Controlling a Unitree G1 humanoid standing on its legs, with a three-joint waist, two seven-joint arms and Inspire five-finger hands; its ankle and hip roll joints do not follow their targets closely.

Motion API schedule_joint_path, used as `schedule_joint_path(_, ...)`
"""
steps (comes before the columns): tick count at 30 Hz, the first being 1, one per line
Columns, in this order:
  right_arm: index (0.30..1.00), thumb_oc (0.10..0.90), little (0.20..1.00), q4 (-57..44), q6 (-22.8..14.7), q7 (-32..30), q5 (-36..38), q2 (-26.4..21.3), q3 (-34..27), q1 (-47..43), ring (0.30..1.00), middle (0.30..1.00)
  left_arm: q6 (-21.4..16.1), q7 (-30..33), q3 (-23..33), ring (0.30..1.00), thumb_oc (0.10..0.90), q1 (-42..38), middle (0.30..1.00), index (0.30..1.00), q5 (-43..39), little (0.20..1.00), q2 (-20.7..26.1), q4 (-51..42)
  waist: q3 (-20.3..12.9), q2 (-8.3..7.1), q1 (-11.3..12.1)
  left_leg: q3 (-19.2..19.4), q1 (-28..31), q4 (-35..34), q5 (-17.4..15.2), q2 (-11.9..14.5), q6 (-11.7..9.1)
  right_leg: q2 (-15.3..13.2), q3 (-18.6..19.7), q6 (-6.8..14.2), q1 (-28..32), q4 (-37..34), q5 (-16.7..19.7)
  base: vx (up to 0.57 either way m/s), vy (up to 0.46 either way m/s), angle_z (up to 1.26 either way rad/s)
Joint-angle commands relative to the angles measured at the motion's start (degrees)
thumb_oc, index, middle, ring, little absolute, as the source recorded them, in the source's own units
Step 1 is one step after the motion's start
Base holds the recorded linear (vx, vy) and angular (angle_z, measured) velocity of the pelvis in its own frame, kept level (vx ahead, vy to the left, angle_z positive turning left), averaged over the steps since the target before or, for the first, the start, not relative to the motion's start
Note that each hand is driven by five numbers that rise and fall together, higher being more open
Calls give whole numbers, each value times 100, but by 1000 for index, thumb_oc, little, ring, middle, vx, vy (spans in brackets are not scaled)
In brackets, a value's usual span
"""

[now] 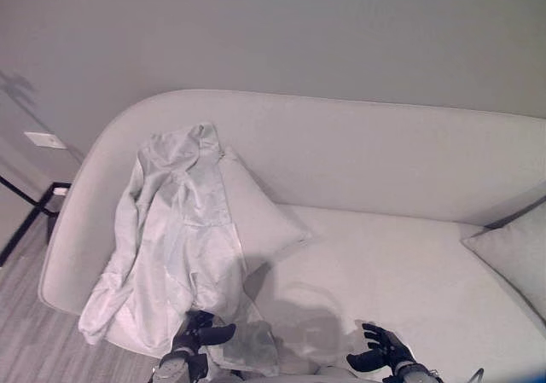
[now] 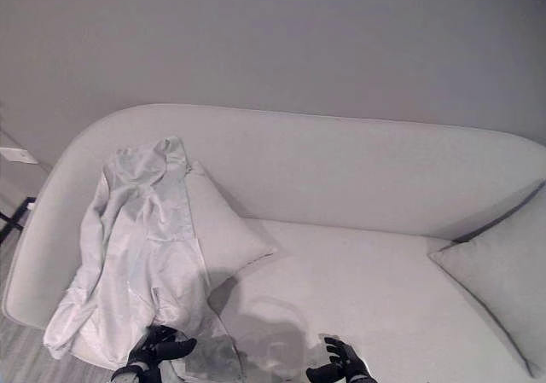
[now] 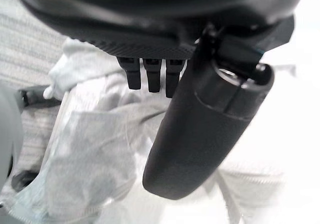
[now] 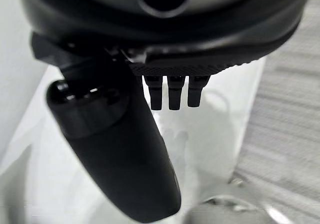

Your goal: Hang the clothes on the sofa on the clothes rack.

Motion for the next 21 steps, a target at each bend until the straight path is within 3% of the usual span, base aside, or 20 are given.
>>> schedule_joint_path(1, 900, 800, 900, -83, -71, -78, -205, -503, 66, -85, 900, 900, -445, -17, 28, 900, 800, -158, 900, 900, -388, 900, 481, -651, 25, -427, -26, 335, 548, -1161, -81, 931, 141, -1053, 31, 965, 1076, -332, -232, 155, 452, 88)
schedule_joint_path(3, 900, 800, 900, -8, -81, -67, -177, -488, 23, -36, 900, 900, -452, -60, -63, 900, 800, -86, 900, 900, -329, 900, 550, -814, -117, -429, -39, 3, 741, -1937, 333, 1415, 72, -1170, 192, 1125, 1032, -332, -323, 189, 514, 12)
schedule_joint_path(4, 900, 800, 900, 79, -85, -60, -180, -494, 23, -51, 900, 900, -462, -52, -112, 900, 800, -103, 900, 900, -318, 900, 577, -784, -173, -422, -28, -268, 791, -2120, 501, 1567, -27, -1261, 281, 1202, 1007, -332, -339, 199, 550, -56)
schedule_joint_path(5, 900, 800, 900, 219, -95, -58, -181, -465, -7, -38, 900, 900, -480, -83, -194, 900, 800, -199, 900, 900, -345, 900, 570, -824, -223, -374, -48, -452, 895, -2416, 483, 1560, -138, -1314, 272, 1303, 1067, -332, -301, 178, 652, -61)
schedule_joint_path(6, 900, 800, 900, 477, -94, -48, -222, -480, -119, -23, 900, 900, -475, -151, -334, 900, 800, -316, 900, 900, -298, 900, 543, -773, -302, -328, -113, -438, 921, -2645, 334, 1455, -218, -1467, 199, 1463, 1134, -332, -98, 148, 672, -32)
schedule_joint_path(7, 900, 800, 900, 612, -82, -73, -244, -438, -167, -53, 900, 900, -471, -210, -430, 900, 800, -450, 900, 900, -360, 900, 521, -804, -360, -402, -142, -363, 868, -2645, 179, 1197, -236, -1674, 292, 1560, 1020, -332, 327, 57, 627, 34)
schedule_joint_path(8, 900, 800, 900, 764, -21, -69, -249, -384, -201, -104, 900, 900, -482, -219, -477, 900, 800, -595, 900, 900, -427, 900, 563, -931, -388, -517, -134, -209, 819, -2645, 20, 935, -204, -2008, 251, 1652, 795, -332, 1093, -7, 580, 64)
schedule_joint_path(9, 900, 800, 900, 827, -16, -47, -188, -315, -216, -161, 900, 900, -486, -273, -501, 900, 800, -640, 900, 900, -396, 900, 666, -1136, -386, -567, -86, 52, 815, -2645, -79, 829, -160, -2252, -144, 1621, 668, -297, 1543, -48, 559, 46)
schedule_joint_path(10, 900, 800, 900, 849, -30, -12, -124, -285, -152, -208, 900, 900, -474, -334, -578, 900, 800, -670, 900, 900, -373, 900, 771, -1364, -357, -529, -44, 170, 781, -2645, -75, 765, -86, -2271, -500, 1514, 591, -134, 1499, -48, 535, -21)
schedule_joint_path(11, 900, 800, 900, 910, -62, 39, -161, -245, -26, -223, 900, 900, -494, -399, -611, 900, 800, -746, 900, 900, -367, 900, 911, -1556, -344, -522, -40, 247, 711, -2645, -67, 712, -110, -2146, -589, 1411, 519, 79, 1272, -11, 557, -58)
schedule_joint_path(13, 900, 800, 900, 722, -59, 67, -233, -271, 102, -192, 900, 900, -529, -440, -592, 900, 800, -879, 900, 900, -495, 900, 1086, -1895, -276, -452, -117, 71, 665, -2645, -22, 483, 45, -1649, 42, 1263, 266, 578, 744, 28, 397, -14)
schedule_joint_path(14, 900, 800, 900, 722, -59, 67, -233, -271, 102, -192, 900, 900, -529, -440, -592, 900, 800, -879, 900, 900, -495, 900, 1086, -1895, -280, -453, -118, 71, 661, -2645, -21, 482, 45, -1650, 42, 1263, 261, 580, 744, -7, 461, 47)
schedule_joint_path(15, 900, 800, 900, 504, -81, 29, -107, -240, 203, -371, 900, 900, -570, -323, -284, 900, 800, -804, 900, 900, -482, 900, 1227, -1825, -89, -356, -96, 151, 952, -2645, -114, 265, 305, -957, 239, 910, 125, 1146, -233, -32, 523, 5)
schedule_joint_path(16, 900, 800, 900, 385, -132, 51, -77, -213, 314, -404, 900, 900, -589, -259, -126, 900, 800, -685, 900, 900, -433, 900, 1231, -1661, -65, -351, -91, 196, 1074, -2645, -135, 107, 401, -467, 398, 747, -26, 1339, -524, -18, 634, -41)
schedule_joint_path(17, 900, 800, 900, 366, -127, 80, -144, -186, 405, -386, 900, 900, -580, -183, 69, 900, 800, -548, 900, 900, -446, 900, 1160, -1527, -122, -357, -102, 197, 1104, -2645, -158, -42, 469, -43, 544, 719, -166, 1405, -628, 37, 325, -84)
schedule_joint_path(18, 900, 800, 900, 378, -115, 80, -236, -166, 478, -331, 900, 900, -581, -148, 197, 900, 800, -423, 900, 900, -425, 900, 1107, -1447, -135, -408, -66, 197, 1160, -2645, -217, -237, 509, 225, 544, 574, 48, 976, -690, 38, 169, -54)
schedule_joint_path(21, 900, 800, 900, 541, -131, 55, -168, -147, 464, -347, 900, 900, -574, -171, 200, 900, 800, -348, 900, 900, -424, 900, 1006, -1418, -196, -438, -84, 157, 1096, -2645, -239, -375, 545, 325, 739, 555, 248, 406, -566, 39, 55, -15)
